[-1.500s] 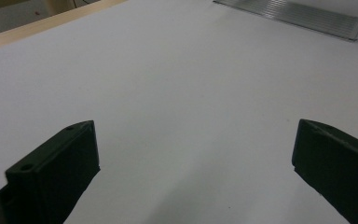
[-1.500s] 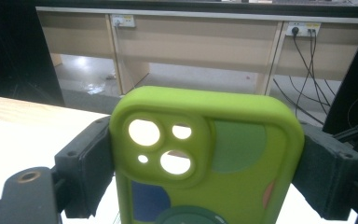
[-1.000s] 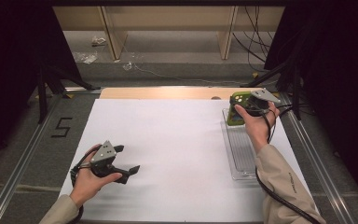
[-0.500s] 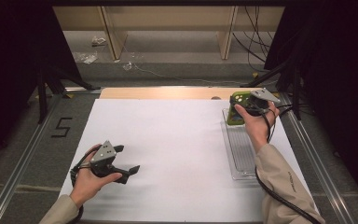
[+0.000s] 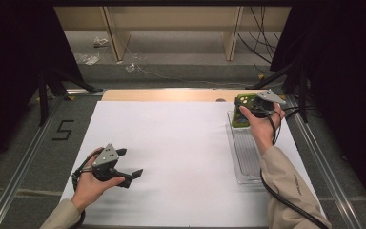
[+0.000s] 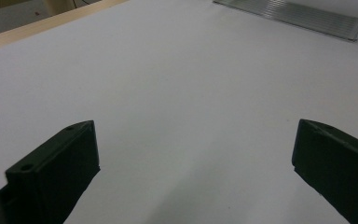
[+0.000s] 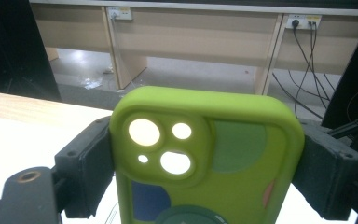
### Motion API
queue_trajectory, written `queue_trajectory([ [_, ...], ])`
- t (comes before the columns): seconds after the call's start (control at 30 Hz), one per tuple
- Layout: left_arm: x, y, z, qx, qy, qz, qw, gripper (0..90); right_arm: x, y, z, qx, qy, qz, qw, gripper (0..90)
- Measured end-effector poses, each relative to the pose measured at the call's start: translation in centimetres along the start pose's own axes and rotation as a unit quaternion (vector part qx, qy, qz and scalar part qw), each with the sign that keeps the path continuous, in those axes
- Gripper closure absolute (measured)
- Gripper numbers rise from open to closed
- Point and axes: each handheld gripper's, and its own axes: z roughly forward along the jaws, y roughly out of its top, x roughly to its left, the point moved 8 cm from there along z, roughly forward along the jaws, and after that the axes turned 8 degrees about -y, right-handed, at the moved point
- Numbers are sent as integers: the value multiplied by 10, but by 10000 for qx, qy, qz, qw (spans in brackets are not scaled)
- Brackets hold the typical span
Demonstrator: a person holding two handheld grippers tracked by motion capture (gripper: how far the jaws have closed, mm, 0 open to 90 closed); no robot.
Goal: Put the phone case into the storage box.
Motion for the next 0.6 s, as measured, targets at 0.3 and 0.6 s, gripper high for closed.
queue_trajectory([
  [0.3, 0, 0, 0, -1, -5, -6, 10000, 1, 0, 0, 3, 0, -8, -1, 10000, 168],
  [0.6, 0, 0, 0, 6, -12, -7, 10000, 1, 1, 0, 6, 20, -11, -3, 10000, 168],
])
